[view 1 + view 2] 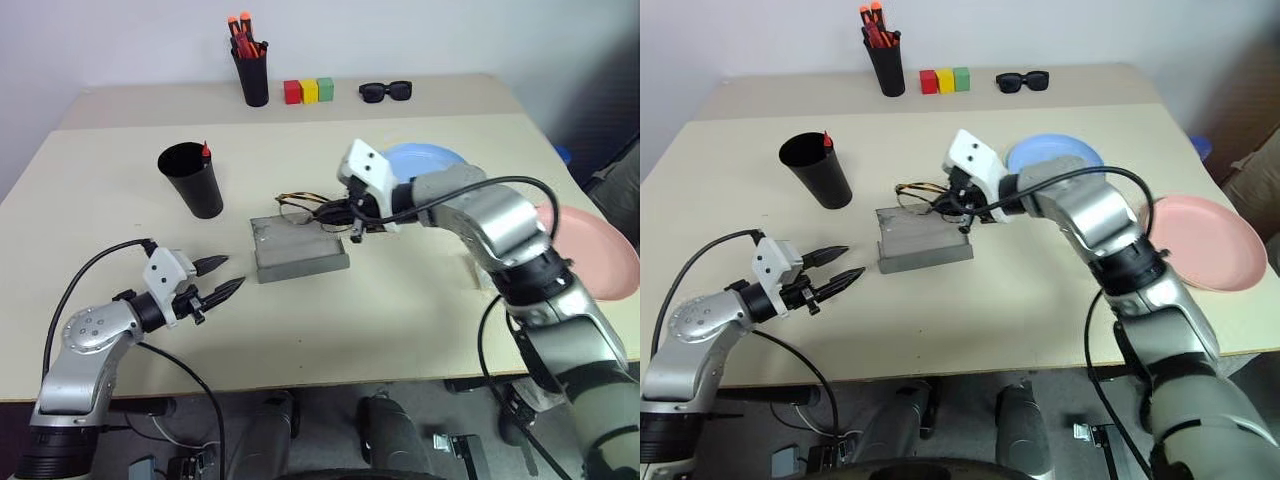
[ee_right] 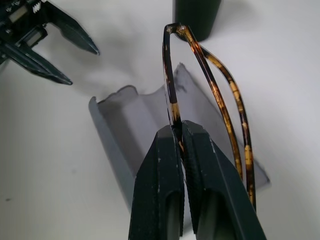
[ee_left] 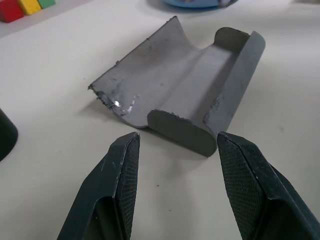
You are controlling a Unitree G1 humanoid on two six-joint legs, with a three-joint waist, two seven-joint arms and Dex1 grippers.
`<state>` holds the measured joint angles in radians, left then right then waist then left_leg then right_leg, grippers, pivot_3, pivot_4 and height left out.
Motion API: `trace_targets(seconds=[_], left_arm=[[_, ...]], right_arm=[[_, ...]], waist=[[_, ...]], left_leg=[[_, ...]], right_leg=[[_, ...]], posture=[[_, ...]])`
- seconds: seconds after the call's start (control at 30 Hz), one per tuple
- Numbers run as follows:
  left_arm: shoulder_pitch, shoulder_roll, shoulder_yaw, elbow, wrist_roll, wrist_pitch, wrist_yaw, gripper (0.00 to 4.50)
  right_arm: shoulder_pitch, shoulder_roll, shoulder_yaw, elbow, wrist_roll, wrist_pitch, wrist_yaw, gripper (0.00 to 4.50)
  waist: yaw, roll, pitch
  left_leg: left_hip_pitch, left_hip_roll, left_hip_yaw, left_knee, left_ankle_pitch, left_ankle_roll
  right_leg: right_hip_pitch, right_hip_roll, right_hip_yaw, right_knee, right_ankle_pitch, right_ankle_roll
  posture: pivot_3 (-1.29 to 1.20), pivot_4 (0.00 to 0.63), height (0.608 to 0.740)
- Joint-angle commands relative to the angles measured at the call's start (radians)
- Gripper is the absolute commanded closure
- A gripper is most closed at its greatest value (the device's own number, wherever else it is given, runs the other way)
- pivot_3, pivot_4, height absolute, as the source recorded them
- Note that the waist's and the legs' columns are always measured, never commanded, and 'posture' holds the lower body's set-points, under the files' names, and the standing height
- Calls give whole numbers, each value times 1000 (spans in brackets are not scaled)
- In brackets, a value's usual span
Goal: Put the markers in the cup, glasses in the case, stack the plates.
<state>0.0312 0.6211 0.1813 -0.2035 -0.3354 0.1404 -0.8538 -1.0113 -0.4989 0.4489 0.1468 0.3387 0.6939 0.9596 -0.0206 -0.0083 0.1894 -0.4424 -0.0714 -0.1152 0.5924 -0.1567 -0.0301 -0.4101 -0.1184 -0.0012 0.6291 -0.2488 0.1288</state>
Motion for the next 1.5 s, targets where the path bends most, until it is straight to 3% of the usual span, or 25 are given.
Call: trace_targets(seconds=[0.03,0.23,0.5,0.63,0.77,0.9,1.0,1.1,1.2,1.5], left_arm=[[29,-5,25,-10,2,-41,14,2027],[78,-6,27,-28,1,-60,33,2027],[65,5,18,-45,0,-39,50,2027],[40,9,1,-51,2,-21,62,2027],[7,1,-1,-54,-12,5,72,2027],[-37,-21,8,-69,-55,84,107,2027],[-161,-72,18,-74,-125,258,219,2027],[-295,-108,-3,-50,-146,391,301,2903],[-421,-137,-62,0,-127,489,343,4393],[-761,-251,-110,262,-92,747,494,4460]], right_arm=[[-51,61,43,163,-73,-120,109,4466],[-61,95,85,279,-130,-193,310,4466],[-73,141,59,358,-182,-214,376,4466],[-79,174,32,406,-205,-240,353,3074],[-77,174,-16,385,-223,-262,291,983],[-34,140,-52,279,-230,-275,259,983],[77,87,-113,55,-198,-215,215,983],[193,54,-162,-151,-170,-143,160,919],[297,29,-205,-319,-159,-75,83,919],[571,-80,-289,-610,-211,-133,-92,919]], waist=[[-1,0,0],[3,1,0],[0,1,0],[0,1,0],[1,1,0],[2,1,0],[12,0,0],[11,0,0],[6,0,0],[6,-1,0]], left_leg=[[0,0,0,0,0,0],[0,-1,0,0,0,-1],[1,-1,0,-1,-1,-2],[1,-1,0,-1,-1,-3],[1,-1,0,-1,-1,-3],[0,-1,0,-1,-1,-3],[0,-1,-1,-1,0,-2],[0,-2,-1,0,0,-2],[0,-2,-1,1,1,-2],[1,-1,0,2,1,-1]], right_leg=[[0,0,0,0,1,1],[-1,1,0,1,1,2],[-1,1,0,2,1,2],[-1,1,0,2,1,2],[-2,2,0,2,2,2],[-2,2,0,2,2,2],[-2,2,-1,3,2,3],[1,2,-2,3,2,3],[1,2,-1,3,2,3],[1,2,-1,4,1,4]], posture=[[0,150,740],[0,150,740],[0,150,740],[0,150,740],[0,150,740],[0,150,740],[0,150,740],[0,150,740],[0,150,740],[0,150,740]])
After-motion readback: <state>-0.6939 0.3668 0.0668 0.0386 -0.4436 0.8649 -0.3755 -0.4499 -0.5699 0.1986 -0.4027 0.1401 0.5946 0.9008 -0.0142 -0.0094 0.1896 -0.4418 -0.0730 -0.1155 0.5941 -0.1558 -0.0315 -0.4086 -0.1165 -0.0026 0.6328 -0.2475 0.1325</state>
